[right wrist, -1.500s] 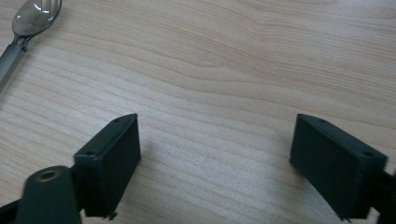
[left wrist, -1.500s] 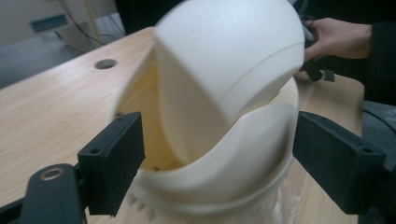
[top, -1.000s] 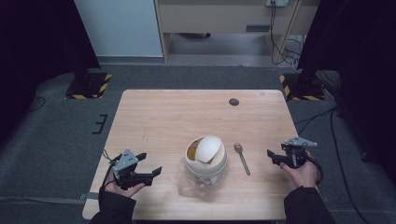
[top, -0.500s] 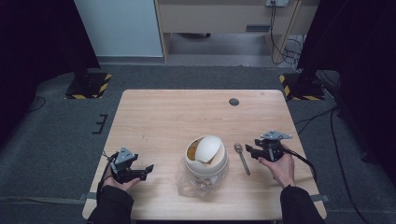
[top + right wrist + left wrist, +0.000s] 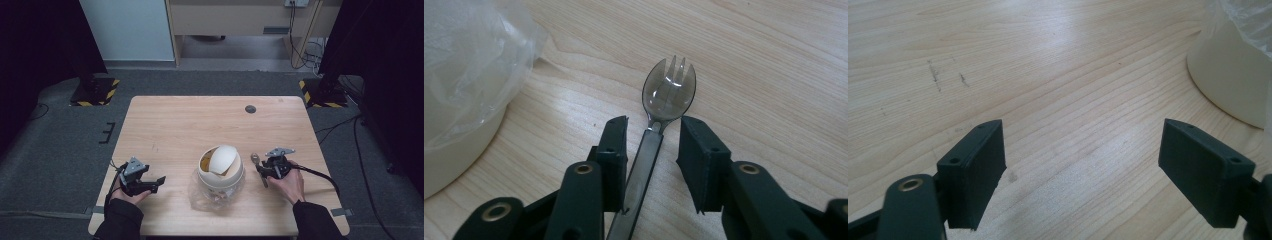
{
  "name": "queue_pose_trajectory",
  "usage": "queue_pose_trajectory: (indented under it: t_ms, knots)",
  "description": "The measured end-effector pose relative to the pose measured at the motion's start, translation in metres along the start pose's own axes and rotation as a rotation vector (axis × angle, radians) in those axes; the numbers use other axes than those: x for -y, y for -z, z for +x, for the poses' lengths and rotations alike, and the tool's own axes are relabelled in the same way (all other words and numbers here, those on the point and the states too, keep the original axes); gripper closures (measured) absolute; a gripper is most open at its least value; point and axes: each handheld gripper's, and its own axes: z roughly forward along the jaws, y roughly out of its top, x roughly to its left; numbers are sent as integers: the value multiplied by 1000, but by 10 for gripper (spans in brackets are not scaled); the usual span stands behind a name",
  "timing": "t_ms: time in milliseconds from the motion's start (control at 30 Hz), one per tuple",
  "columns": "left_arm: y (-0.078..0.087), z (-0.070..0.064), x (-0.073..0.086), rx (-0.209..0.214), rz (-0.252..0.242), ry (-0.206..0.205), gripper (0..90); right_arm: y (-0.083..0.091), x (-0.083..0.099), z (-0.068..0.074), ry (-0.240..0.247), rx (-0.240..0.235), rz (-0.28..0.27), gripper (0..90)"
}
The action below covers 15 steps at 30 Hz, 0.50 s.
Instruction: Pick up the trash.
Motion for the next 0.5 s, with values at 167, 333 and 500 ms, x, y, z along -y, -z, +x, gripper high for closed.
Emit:
queue_pose_trajectory:
  t_ms: [167,333,500]
  knots:
    - [0,1,0,2,0,6,185,-3,1,1,4,1,15,707]
    - [0,2,1,3,-6,15,185,-6,4,3,25,3,33,765]
    - [1,2,1,1,-15,19,188,-6,5,2,23,13,21,800]
